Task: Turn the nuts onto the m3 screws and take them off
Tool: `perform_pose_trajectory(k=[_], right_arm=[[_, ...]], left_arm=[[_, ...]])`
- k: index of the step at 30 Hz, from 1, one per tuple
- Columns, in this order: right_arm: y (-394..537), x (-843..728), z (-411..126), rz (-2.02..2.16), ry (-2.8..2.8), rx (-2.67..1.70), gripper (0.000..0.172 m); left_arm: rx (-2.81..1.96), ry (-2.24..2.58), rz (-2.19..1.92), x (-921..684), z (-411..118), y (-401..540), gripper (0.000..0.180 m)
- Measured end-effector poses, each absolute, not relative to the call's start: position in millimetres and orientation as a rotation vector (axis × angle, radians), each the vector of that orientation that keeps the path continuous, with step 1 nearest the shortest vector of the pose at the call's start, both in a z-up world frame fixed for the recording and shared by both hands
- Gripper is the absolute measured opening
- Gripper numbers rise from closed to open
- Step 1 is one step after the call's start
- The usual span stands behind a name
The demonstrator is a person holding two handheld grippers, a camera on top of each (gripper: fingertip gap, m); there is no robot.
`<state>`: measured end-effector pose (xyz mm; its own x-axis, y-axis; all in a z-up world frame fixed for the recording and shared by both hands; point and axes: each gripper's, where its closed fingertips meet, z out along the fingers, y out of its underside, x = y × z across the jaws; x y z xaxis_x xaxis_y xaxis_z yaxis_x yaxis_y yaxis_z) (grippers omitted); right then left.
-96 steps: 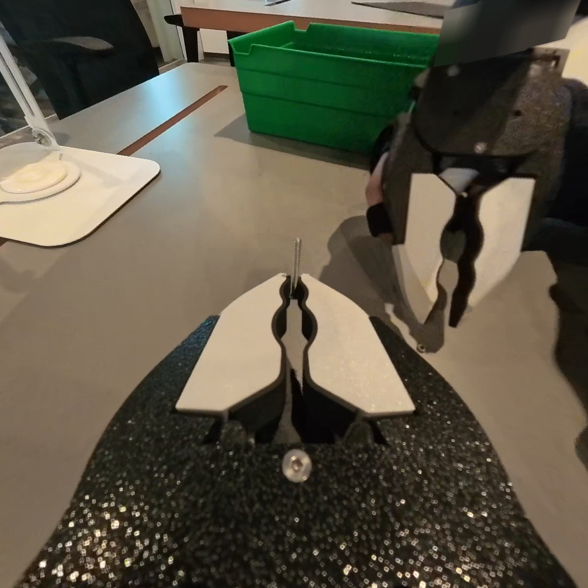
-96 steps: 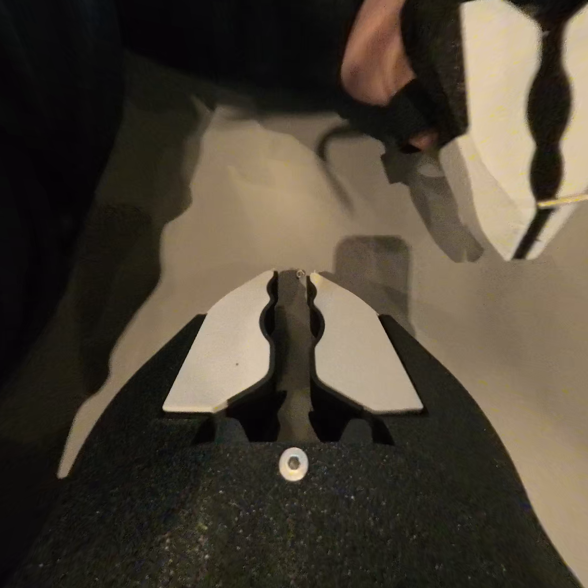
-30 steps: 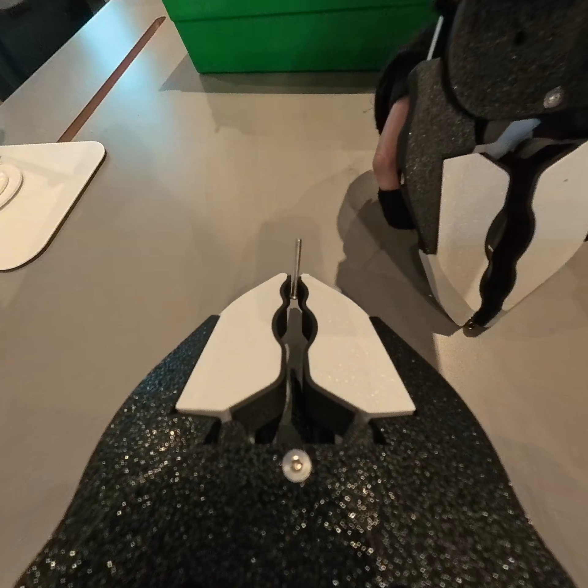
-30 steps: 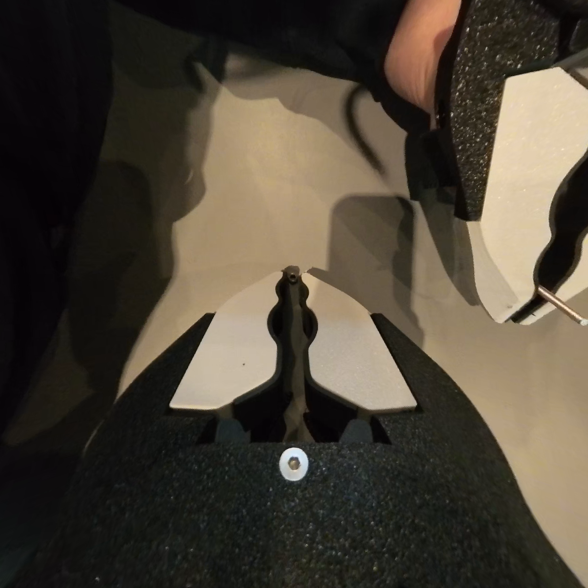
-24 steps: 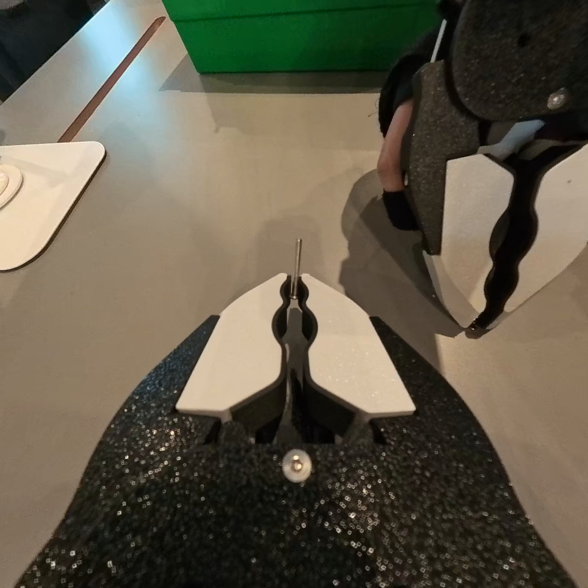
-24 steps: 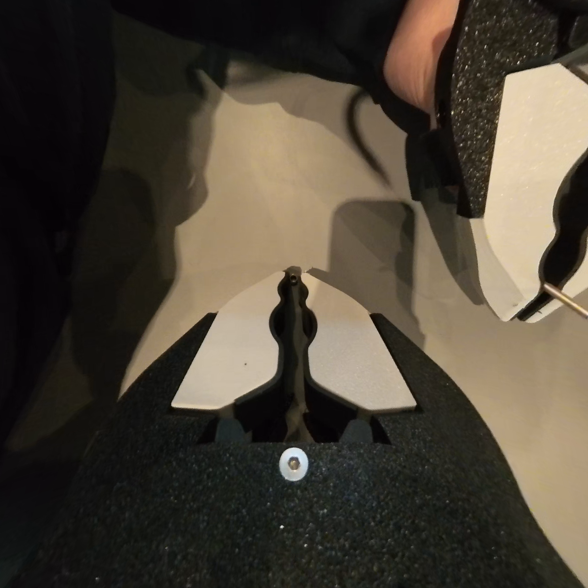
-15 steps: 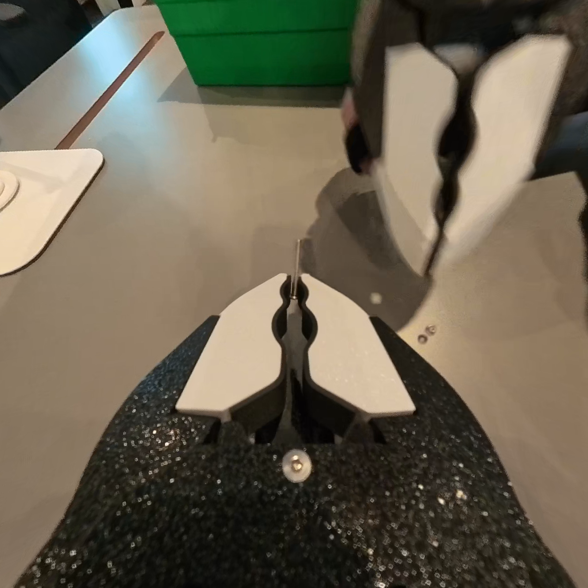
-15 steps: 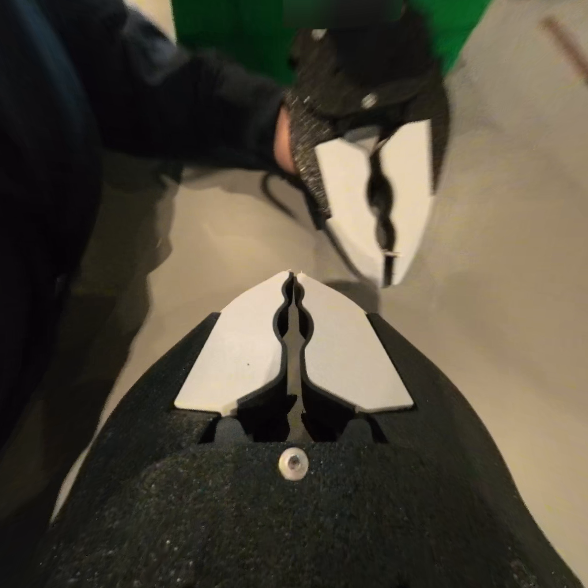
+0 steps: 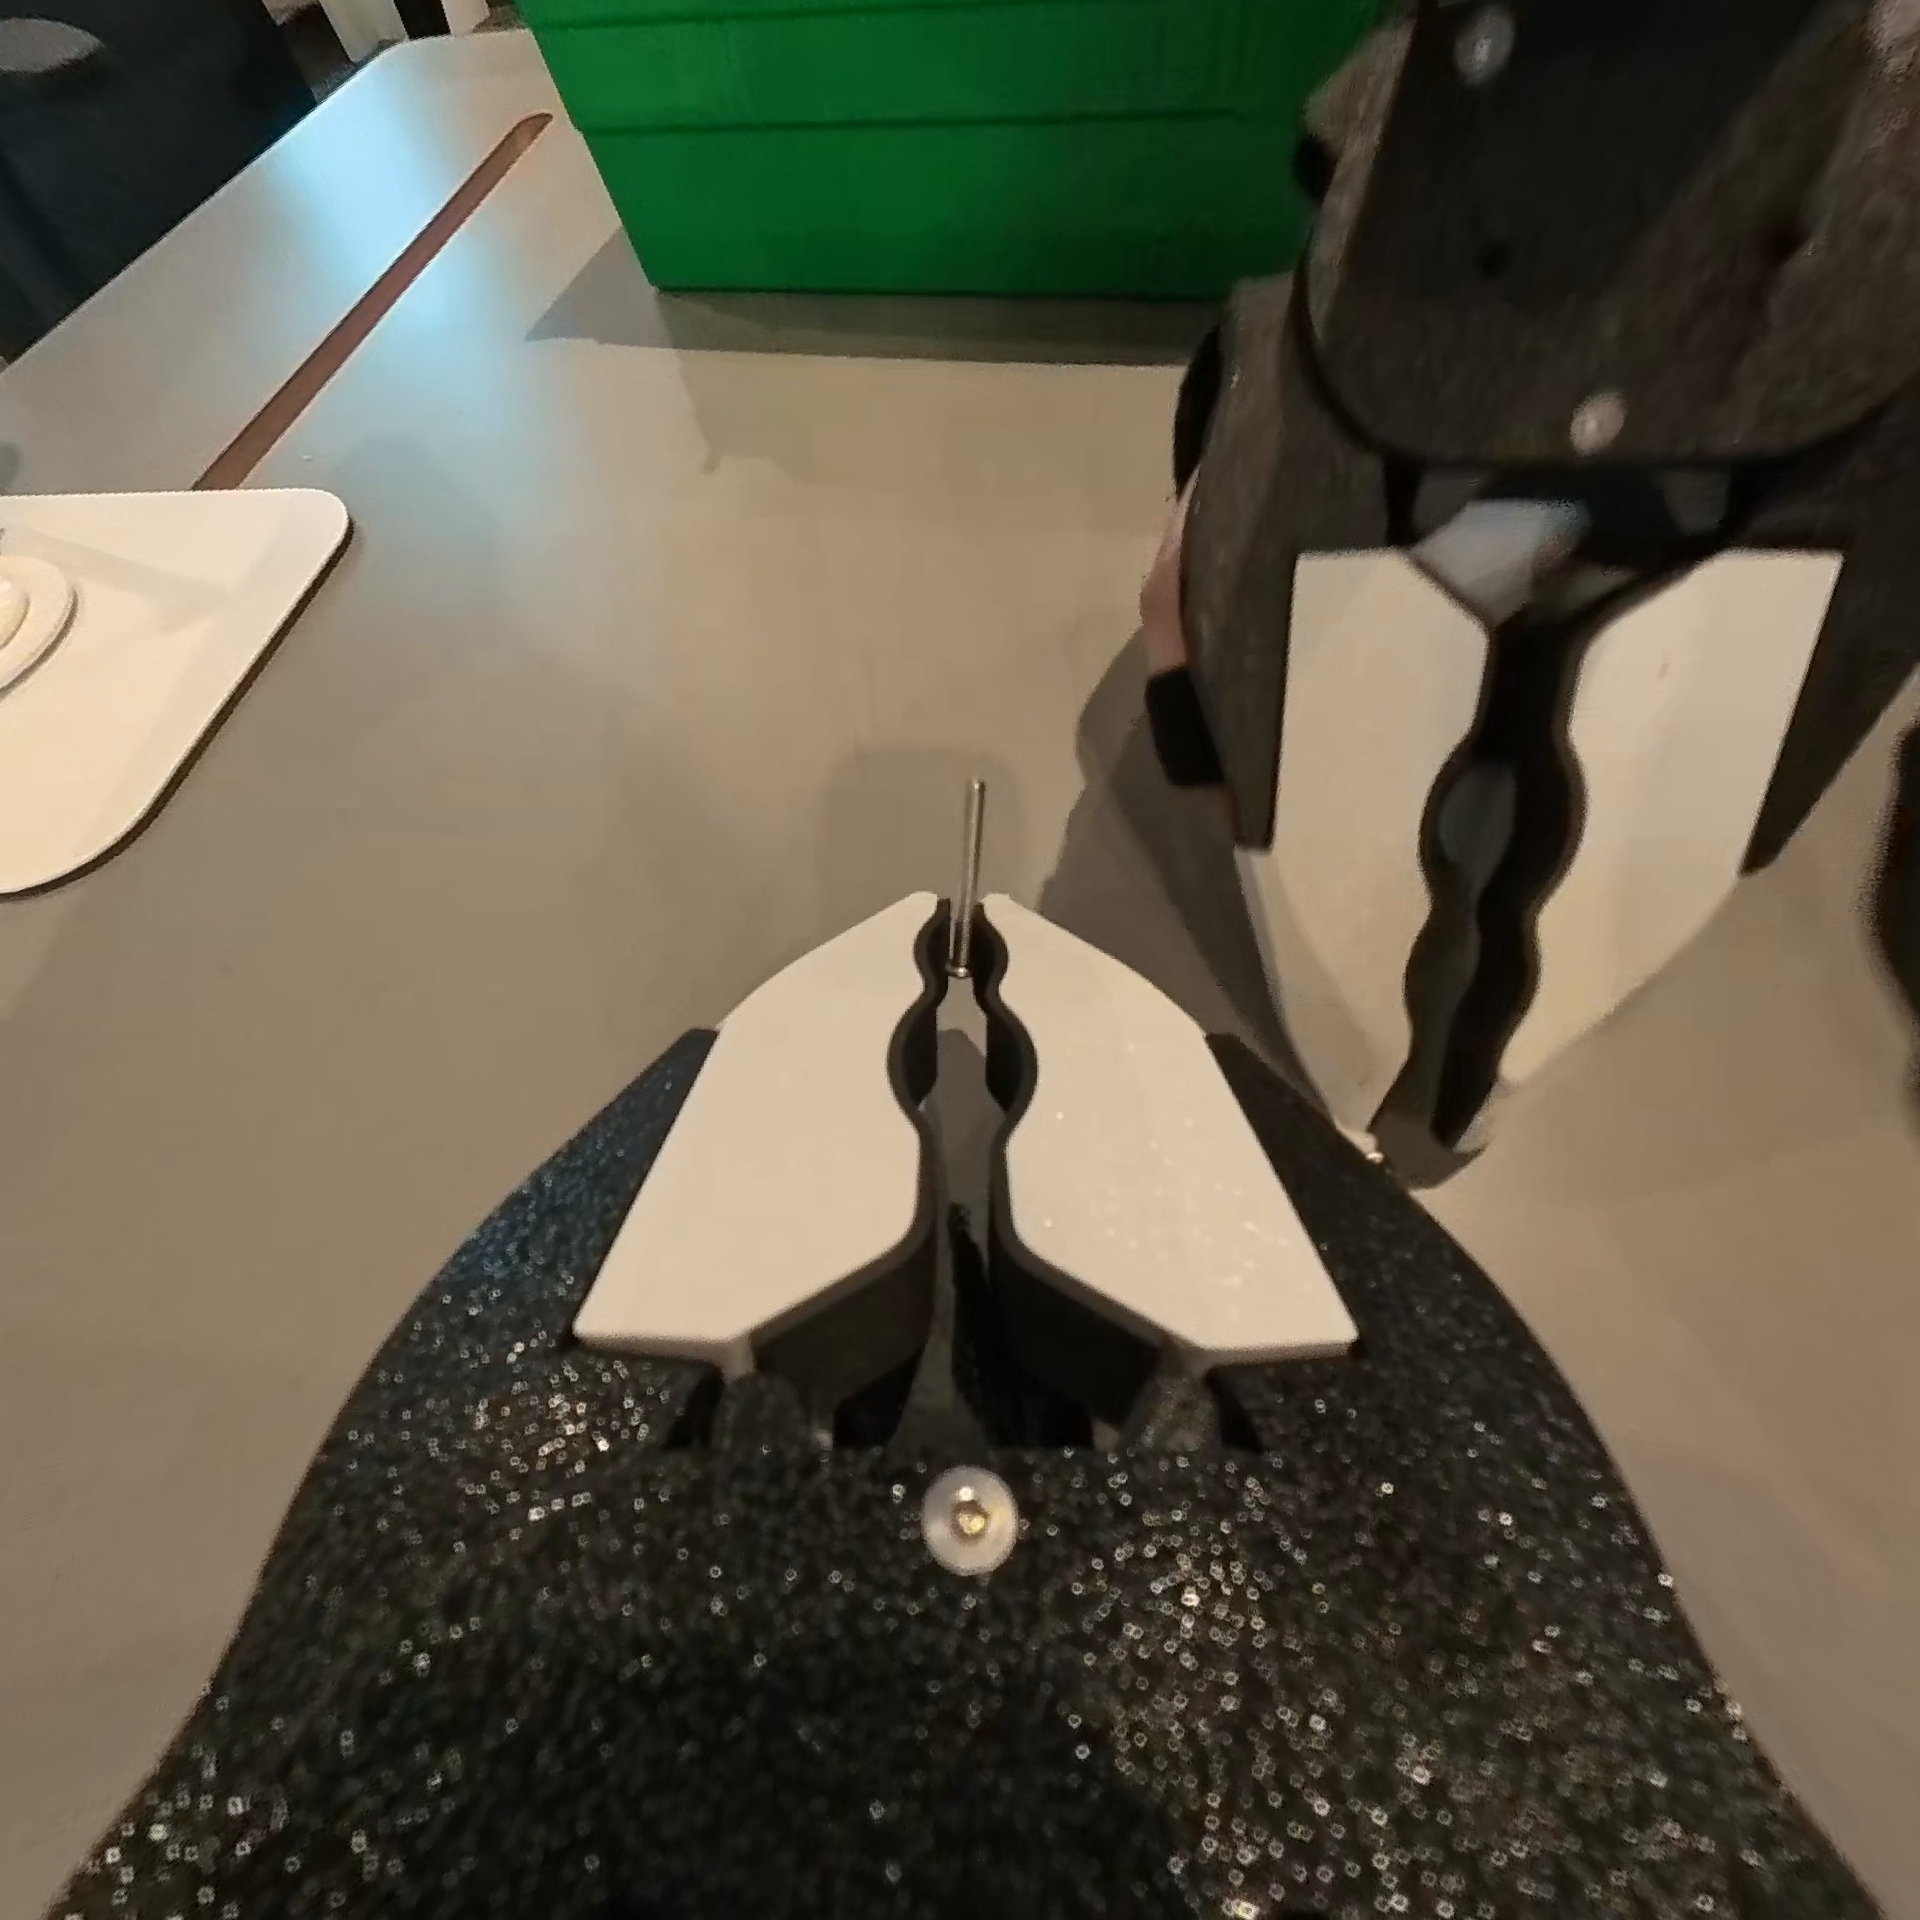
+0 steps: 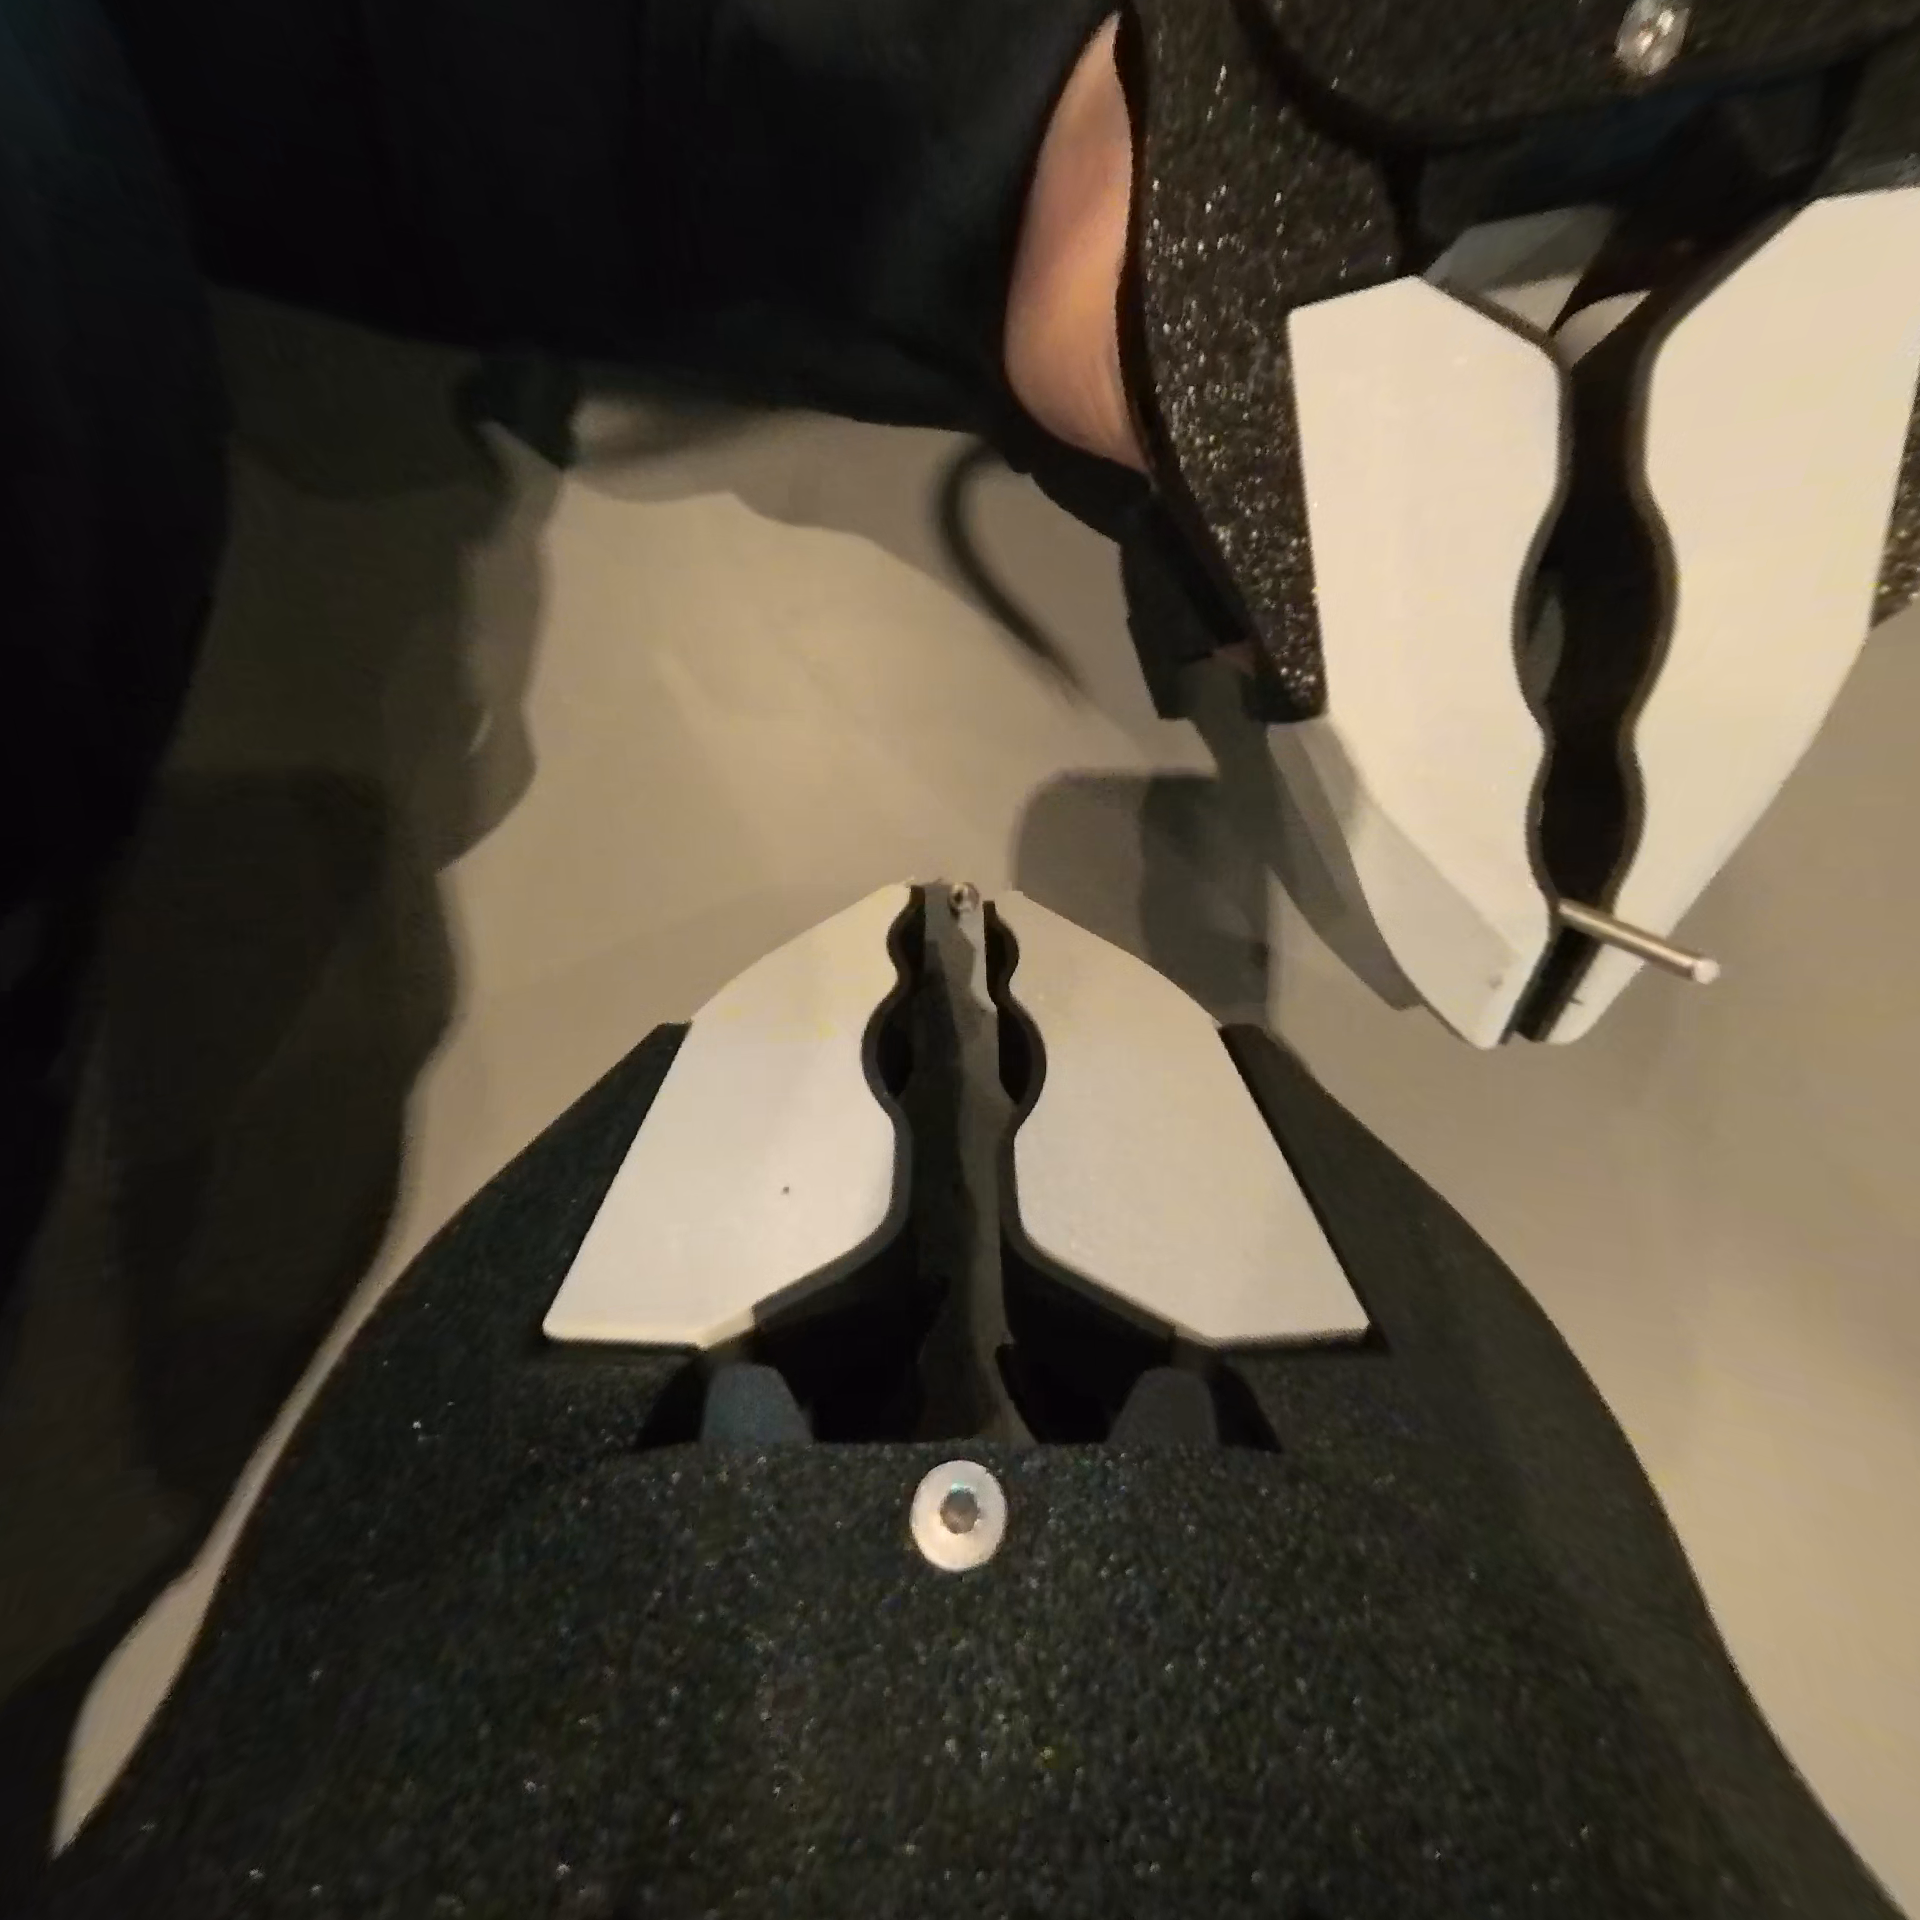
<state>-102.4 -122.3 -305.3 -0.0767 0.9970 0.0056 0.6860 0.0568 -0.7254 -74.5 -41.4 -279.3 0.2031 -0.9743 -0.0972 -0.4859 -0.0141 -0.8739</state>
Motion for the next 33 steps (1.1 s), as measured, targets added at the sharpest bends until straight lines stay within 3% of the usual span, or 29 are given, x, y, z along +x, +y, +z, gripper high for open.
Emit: perform_pose_trajectory(k=[17,33], right_arm=[[-122.3,-104.9,-308.6,0.779,-1.772,-1.668,0.005],[-69.1,-80.4,-231.8,0.858,-1.376,-1.513,0.005]], left_arm=[[-1.629,1.404,-0.727,-74.4,-278.8,-41.4,0.003],[-1.587,1.462,-0.759,-72.1,-278.7,-49.1,0.003]])
